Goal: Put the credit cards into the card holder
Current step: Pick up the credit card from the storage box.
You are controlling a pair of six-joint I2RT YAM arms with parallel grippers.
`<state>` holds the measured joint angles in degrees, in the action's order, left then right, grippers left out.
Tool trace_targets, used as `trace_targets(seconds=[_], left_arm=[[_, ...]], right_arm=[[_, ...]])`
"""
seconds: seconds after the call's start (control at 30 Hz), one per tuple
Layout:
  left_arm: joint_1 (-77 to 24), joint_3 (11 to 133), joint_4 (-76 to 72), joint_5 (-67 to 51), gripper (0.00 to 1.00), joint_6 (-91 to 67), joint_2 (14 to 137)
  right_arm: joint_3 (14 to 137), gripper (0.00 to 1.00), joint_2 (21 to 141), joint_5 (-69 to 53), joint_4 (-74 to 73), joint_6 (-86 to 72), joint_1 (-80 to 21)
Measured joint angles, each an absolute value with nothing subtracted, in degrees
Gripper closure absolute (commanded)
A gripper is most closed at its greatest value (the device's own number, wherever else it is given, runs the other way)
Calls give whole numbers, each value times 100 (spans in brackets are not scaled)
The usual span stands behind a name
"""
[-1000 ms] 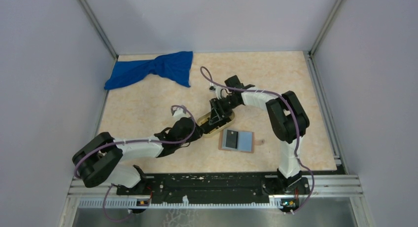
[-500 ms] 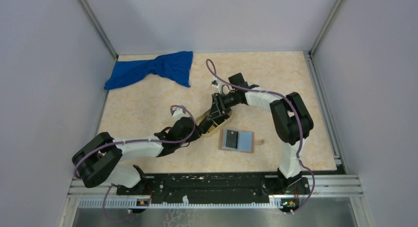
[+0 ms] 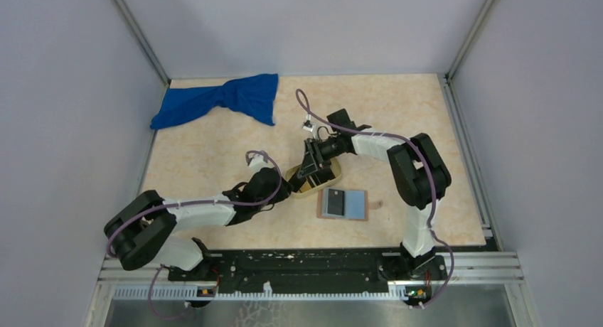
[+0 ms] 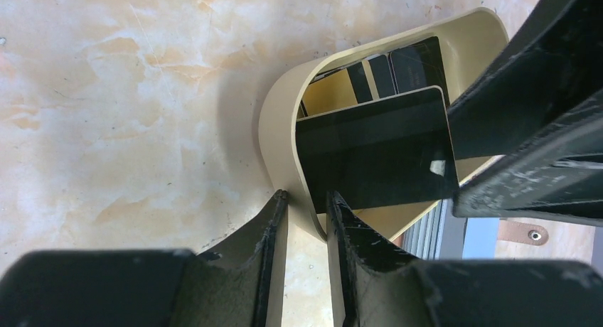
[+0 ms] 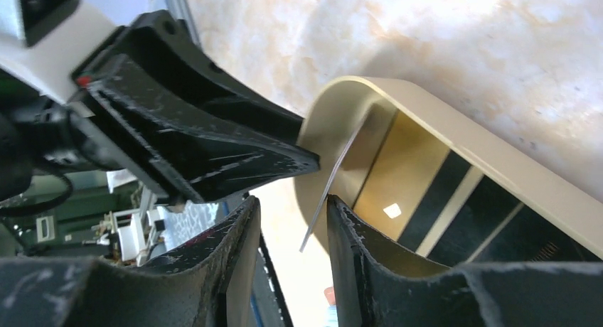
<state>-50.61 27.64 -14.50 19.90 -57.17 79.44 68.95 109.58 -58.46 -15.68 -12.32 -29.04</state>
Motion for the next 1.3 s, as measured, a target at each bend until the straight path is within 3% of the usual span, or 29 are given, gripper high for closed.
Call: trace_targets(seconds=[0.5,1.3], left_arm=[[-5061,2838,-1452,1927,69,-5680,7988],[-5061,2838,-1452,1885,70,-5675,7992]], right_arm=[[6910,53,11384,-5354,-1848,-1033,-3015],[7144,59,11426,-5441,-2235,-854,-2661]])
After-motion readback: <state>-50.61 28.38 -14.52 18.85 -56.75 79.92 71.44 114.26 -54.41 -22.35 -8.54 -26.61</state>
